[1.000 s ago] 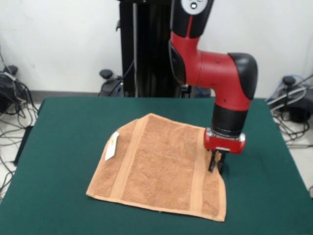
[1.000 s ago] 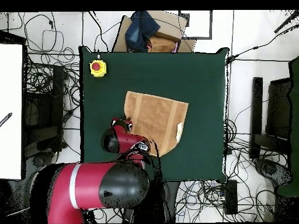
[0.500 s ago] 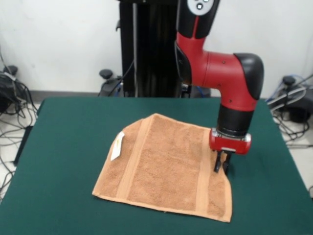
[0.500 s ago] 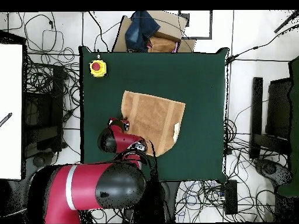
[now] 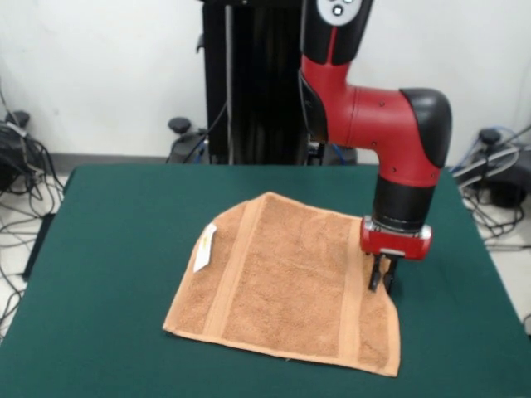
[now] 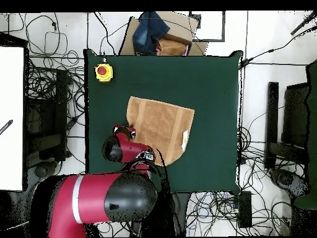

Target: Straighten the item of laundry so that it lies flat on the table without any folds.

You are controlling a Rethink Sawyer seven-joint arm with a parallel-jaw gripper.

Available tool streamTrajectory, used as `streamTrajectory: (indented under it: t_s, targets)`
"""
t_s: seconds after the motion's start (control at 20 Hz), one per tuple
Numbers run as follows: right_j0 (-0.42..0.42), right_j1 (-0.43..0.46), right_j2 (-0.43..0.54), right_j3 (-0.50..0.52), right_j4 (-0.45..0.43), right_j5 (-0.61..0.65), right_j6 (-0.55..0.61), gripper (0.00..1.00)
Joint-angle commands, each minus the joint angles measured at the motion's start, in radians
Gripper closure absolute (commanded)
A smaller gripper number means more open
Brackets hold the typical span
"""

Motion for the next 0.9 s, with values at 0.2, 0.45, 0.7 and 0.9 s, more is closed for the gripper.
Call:
streamTrajectory:
  t_s: [0.2, 0.45, 0.7, 0.9]
  targets:
    - [0.079, 0.008, 0.139, 0.003, 0.177, 0.046, 0.297, 1.00]
    - [0.054, -0.025, 0.179, 0.041, 0.179, 0.022, 0.316, 1.00]
    - [0.006, -0.041, 0.219, 0.064, 0.132, -0.008, 0.317, 1.00]
    - [-0.025, -0.039, 0.247, 0.082, 0.113, -0.042, 0.333, 1.00]
